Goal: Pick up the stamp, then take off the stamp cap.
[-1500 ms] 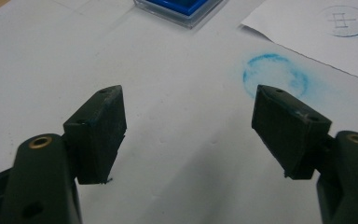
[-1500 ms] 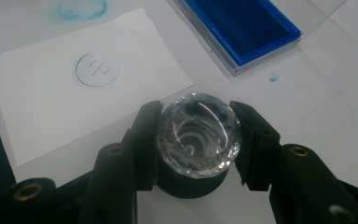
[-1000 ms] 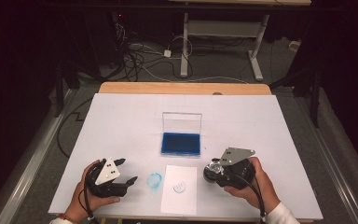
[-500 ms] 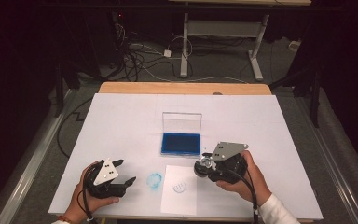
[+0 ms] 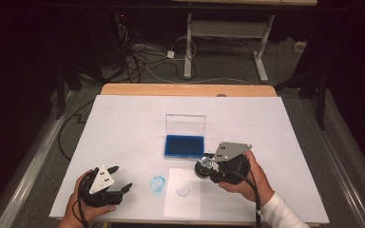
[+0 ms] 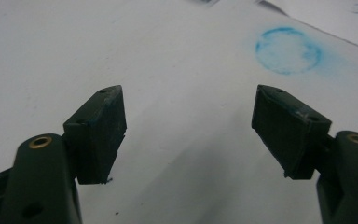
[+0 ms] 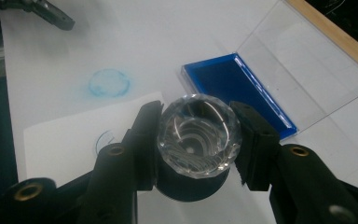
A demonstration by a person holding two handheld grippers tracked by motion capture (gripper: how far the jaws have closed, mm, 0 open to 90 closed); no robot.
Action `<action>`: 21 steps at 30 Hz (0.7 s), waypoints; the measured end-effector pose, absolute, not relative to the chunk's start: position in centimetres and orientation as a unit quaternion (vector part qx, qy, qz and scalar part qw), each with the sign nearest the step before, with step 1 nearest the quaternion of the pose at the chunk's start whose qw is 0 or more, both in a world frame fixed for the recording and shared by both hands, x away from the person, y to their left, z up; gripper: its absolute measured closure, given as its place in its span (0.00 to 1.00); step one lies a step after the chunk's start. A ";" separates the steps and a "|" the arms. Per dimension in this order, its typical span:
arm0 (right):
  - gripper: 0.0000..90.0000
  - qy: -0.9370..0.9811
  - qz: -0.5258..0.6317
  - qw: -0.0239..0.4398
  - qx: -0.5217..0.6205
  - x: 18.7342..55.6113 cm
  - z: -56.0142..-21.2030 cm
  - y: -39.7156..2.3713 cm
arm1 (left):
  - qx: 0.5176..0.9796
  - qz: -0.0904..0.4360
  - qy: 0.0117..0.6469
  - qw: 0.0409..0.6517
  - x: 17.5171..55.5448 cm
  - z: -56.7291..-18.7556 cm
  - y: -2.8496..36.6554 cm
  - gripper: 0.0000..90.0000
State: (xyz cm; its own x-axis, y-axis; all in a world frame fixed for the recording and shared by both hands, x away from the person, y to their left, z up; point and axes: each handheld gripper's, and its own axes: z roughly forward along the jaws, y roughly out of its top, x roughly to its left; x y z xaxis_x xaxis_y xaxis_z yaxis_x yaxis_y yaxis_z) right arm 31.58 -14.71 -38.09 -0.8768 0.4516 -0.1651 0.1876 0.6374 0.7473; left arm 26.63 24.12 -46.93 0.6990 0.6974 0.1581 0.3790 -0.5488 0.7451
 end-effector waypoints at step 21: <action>0.63 0.874 0.421 0.168 0.177 32.9 -36.4 -12.3 | 0.864 0.193 0.241 0.398 28.1 -45.7 18.6 0.29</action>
